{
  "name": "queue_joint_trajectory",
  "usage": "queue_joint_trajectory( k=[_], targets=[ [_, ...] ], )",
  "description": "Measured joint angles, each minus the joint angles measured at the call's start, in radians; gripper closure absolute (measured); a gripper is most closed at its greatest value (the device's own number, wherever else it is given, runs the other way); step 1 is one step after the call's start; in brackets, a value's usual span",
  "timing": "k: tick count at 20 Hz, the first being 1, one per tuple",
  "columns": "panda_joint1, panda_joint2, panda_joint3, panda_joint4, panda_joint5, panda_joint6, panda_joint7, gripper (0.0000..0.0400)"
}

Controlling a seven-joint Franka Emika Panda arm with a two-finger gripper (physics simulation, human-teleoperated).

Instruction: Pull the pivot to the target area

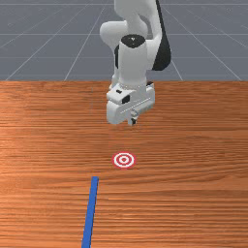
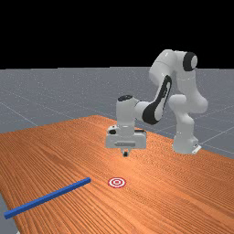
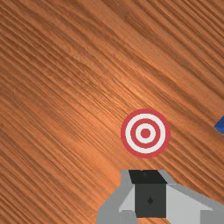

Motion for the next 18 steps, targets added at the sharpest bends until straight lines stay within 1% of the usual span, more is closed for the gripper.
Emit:
queue_joint_trajectory(
  k=[3,7,9,10,11,12,13,14,15,16,18],
  targets=[
    [0.014,0.120,-0.026,0.192,0.029,-0.073,0.099,0.0400],
    [-0.008,0.124,-0.067,0.192,0.054,-0.071,0.169,0.0400],
    [-0.003,0.147,-0.084,0.193,0.072,-0.047,0.236,0.0400],
    [0.006,0.138,-0.093,0.170,0.071,-0.037,0.275,0.0400],
    [-0.008,0.121,-0.076,0.143,0.063,-0.026,0.191,0.0400],
    [-0.022,0.101,-0.060,0.113,0.052,-0.015,0.106,0.0400],
    [0.012,0.099,-0.088,0.122,-0.135,-0.048,-0.011,0.0400],
    [0.021,0.089,-0.095,0.125,-0.157,-0.065,0.008,0.0400],
    [-0.035,0.069,-0.044,0.119,0.003,-0.059,-0.020,0.0400],
    [0.032,0.048,-0.112,0.083,0.043,-0.042,0.391,0.0400],
    [0.045,-0.040,-0.120,-0.050,0.017,0.005,0.483,0.0400]
  ],
)
